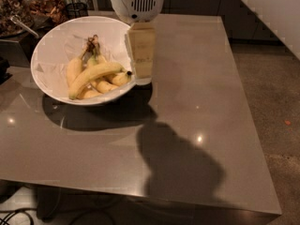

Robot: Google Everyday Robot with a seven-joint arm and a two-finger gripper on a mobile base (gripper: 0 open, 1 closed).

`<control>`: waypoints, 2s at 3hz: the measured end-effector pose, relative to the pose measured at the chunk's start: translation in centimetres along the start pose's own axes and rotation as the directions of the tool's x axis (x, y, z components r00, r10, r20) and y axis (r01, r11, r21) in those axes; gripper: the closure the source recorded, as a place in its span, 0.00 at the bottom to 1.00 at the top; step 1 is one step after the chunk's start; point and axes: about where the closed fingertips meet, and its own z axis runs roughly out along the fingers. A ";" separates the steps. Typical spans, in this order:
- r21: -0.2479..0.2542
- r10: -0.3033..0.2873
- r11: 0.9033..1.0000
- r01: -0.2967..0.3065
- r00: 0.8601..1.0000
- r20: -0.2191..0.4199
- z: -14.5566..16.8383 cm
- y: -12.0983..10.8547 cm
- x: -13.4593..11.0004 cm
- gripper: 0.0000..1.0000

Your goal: Pick banana from white bowl

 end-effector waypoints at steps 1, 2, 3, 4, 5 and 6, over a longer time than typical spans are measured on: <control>-0.024 -0.036 0.999 0.035 0.999 -0.008 1.8 -2.6 -1.4 0.03; -0.048 -0.068 0.997 0.068 0.998 0.008 4.0 -5.1 -3.2 0.05; -0.082 -0.073 0.994 0.076 0.997 0.040 6.5 -7.0 -4.4 0.15; -0.109 -0.077 0.991 0.083 0.995 0.059 8.2 -7.8 -5.4 0.24; -0.139 -0.082 0.986 0.092 0.994 0.074 9.7 -8.1 -6.6 0.26; -0.181 -0.058 0.981 0.074 0.994 0.090 11.4 -8.0 -6.6 0.32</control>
Offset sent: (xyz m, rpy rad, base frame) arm 0.0512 0.0469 -0.0445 -0.1598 0.1988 0.0970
